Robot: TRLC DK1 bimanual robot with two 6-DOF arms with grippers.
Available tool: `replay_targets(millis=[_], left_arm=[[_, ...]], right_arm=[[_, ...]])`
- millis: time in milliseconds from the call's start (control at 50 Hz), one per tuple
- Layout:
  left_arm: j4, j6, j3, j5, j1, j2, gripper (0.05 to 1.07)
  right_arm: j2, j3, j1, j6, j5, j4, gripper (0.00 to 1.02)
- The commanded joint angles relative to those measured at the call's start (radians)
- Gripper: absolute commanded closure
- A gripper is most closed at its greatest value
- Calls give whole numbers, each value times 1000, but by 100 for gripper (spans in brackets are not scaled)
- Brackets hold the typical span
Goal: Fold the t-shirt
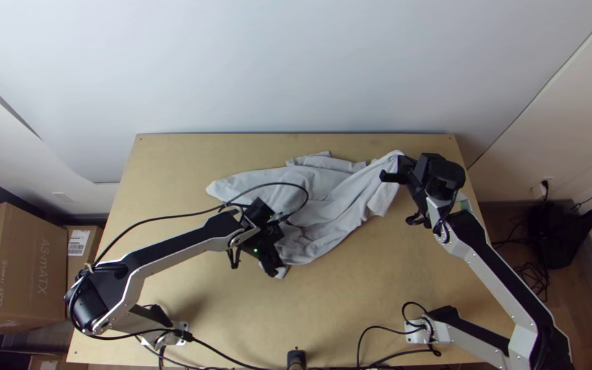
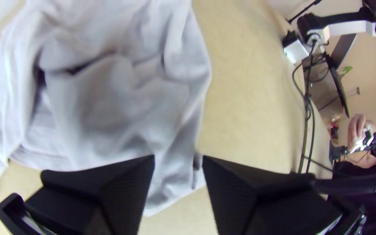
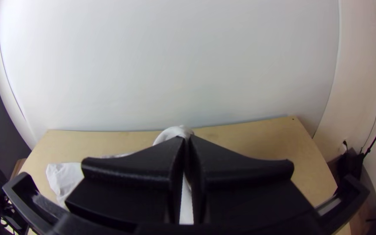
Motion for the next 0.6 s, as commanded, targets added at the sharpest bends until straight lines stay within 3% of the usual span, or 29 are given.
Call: replay_targets(millis=[0,80,280,500,580], left_arm=[[-29,-33,60,7,13,-52,22],[-75,-37,51,6,26,-124,16],[-257,26,-61,-30,54,-252,16],[-135,73,-215,-74,69,-279,18],[-58,104,-259,-73,74,-282,26]], right_arm=[[-35,-28,-10,18,8,22,100],[-39,-31,-11,22,8,24,100],[-26,-16,-13,33,8,36,100],[-17,12,-10,47,8,36,100],[-16,26,-5,50,8,36,100]])
